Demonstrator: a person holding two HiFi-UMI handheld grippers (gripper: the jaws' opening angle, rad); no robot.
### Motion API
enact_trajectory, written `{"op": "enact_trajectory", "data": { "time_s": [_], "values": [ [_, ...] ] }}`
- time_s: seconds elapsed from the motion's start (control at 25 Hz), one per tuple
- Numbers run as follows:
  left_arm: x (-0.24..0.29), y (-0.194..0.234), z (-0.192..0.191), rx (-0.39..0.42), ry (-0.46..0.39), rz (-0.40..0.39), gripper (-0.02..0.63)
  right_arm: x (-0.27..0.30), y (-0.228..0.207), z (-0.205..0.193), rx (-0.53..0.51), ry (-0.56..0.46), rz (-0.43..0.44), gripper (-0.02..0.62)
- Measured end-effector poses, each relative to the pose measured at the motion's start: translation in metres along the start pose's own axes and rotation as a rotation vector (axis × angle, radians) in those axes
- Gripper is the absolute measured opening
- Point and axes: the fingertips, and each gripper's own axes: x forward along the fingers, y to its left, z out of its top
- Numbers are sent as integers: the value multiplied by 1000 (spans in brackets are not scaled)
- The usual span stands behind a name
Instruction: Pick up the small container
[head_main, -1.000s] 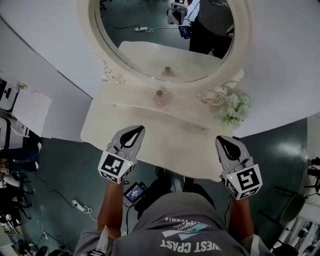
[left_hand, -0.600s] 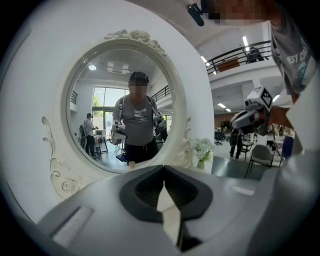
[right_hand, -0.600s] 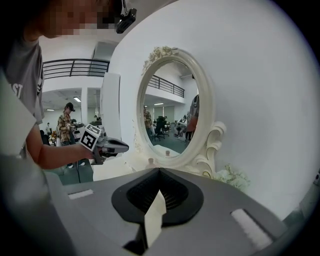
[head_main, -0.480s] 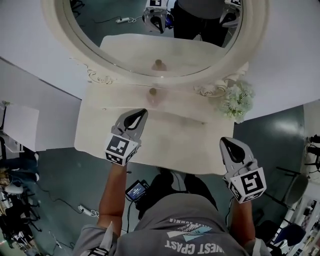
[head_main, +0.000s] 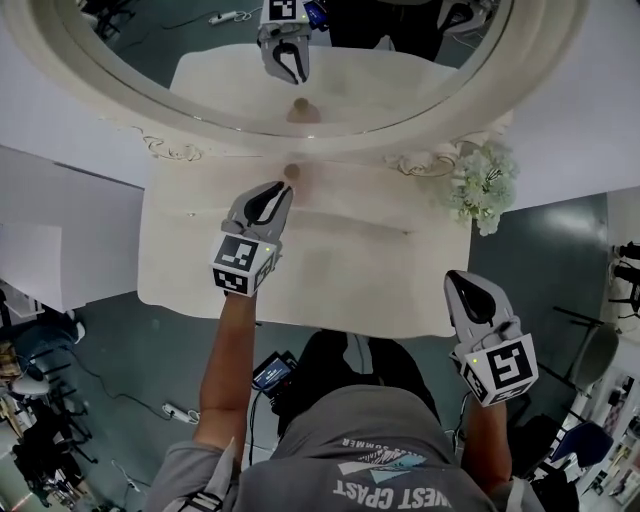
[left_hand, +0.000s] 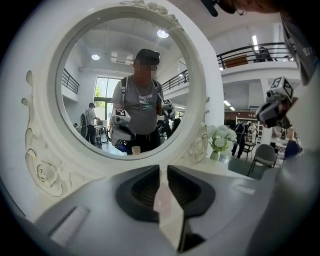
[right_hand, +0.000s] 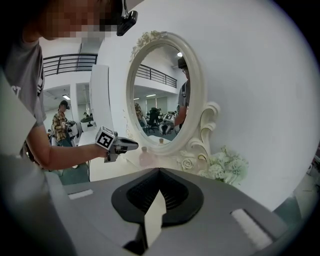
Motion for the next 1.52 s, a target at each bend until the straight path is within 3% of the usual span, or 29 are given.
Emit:
{"op": "enact_trajectory", "data": {
  "time_s": [0.44, 0.68, 0.96, 1.12, 1.52],
  "values": [
    [47, 12, -23, -30, 15, 38, 178, 11, -12, -21, 18, 48, -7, 1],
    [66, 15, -27, -21, 17, 58, 179, 12, -20, -32, 26, 71, -9, 0],
    [72, 18, -29, 8, 4, 85, 132, 10, -24, -33, 18, 71, -2, 1],
    [68, 11, -28, 64, 36, 81, 132, 7, -24, -28, 6, 60, 8, 2],
    [3, -18, 28, 92, 15, 31, 132, 1, -15, 0, -42, -13, 68, 2]
  ]
}}
